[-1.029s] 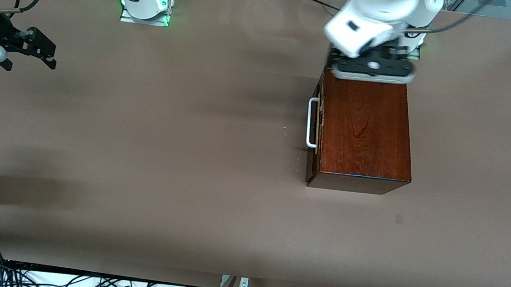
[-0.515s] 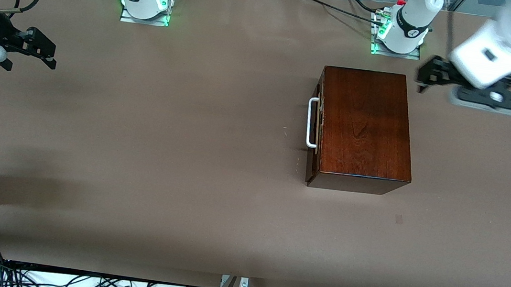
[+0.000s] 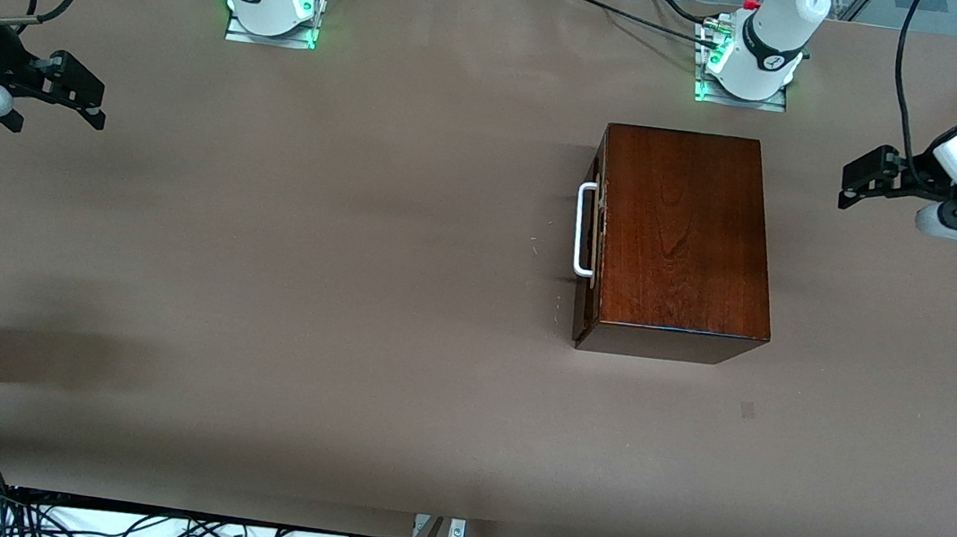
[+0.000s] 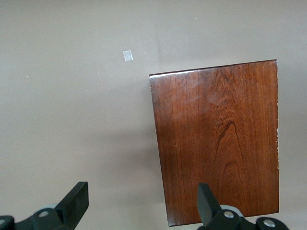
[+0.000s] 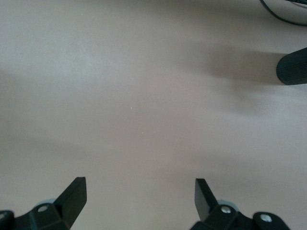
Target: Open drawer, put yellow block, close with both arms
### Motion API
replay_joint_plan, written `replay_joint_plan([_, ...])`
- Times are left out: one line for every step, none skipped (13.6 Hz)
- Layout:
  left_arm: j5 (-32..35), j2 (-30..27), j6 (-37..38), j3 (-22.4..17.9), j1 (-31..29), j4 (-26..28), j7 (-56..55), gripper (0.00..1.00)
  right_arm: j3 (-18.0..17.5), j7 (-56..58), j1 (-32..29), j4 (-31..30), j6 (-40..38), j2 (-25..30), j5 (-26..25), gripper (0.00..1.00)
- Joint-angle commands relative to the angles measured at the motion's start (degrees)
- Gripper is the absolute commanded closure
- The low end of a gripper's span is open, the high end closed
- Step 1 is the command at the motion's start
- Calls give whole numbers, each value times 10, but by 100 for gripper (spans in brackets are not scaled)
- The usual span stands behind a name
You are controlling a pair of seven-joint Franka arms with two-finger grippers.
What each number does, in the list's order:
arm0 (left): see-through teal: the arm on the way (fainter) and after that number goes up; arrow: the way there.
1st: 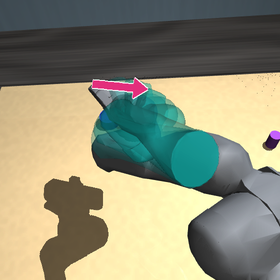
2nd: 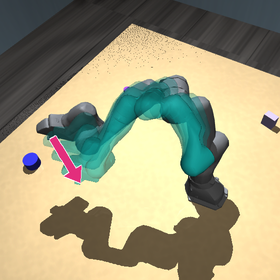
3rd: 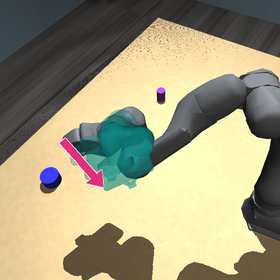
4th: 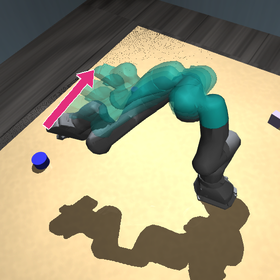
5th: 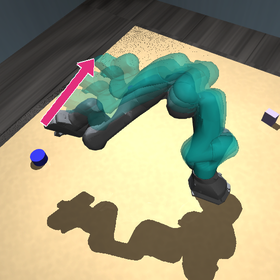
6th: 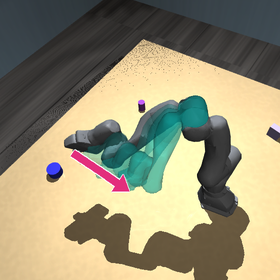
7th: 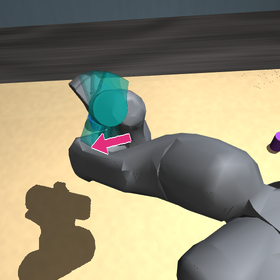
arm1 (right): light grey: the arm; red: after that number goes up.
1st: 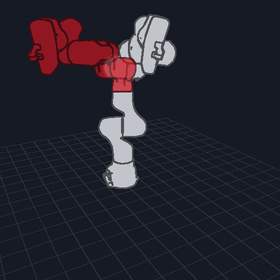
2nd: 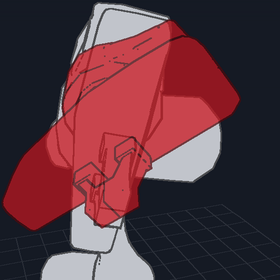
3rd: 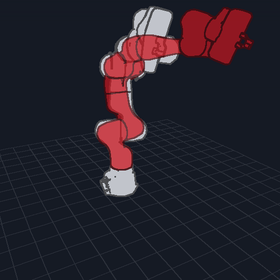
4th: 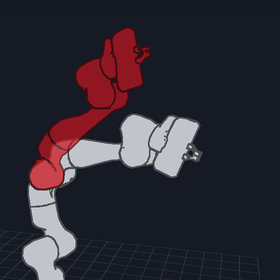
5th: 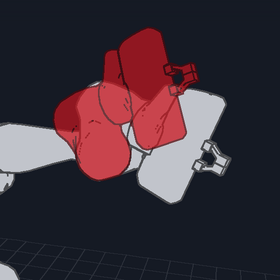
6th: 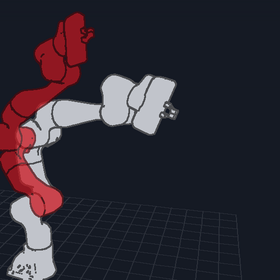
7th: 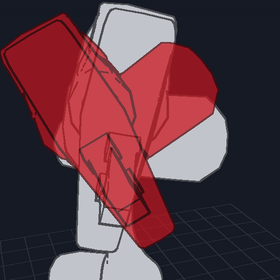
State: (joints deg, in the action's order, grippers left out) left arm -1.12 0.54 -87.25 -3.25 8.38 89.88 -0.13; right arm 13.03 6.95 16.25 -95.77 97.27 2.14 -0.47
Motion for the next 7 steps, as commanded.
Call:
replay_joint_plan([-7,-19,-13,-18,4,21,7,0,-2,-6,-3,13,-13,-4,4,0])
replay_joint_plan([-6,-19,-13,-18,1,21,7,0,-2,-6,-3,13,-13,-4,4,0])
replay_joint_plan([-6,-19,-13,-16,1,21,6,0,-2,-6,-3,13,-13,-4,4,0])
replay_joint_plan([-6,-18,-12,-16,1,21,6,0,-2,-5,-3,13,-13,-4,4,0])
replay_joint_plan([-6,-18,-12,-15,1,21,4,0,-1,-6,-3,13,-13,-4,4,0])
replay_joint_plan([-6,-17,-12,-14,1,21,2,0,-1,-5,-3,13,-13,-4,4,0])
replay_joint_plan([-6,-17,-12,-13,1,20,2,0,-1,-6,-3,13,-13,-4,4,0])
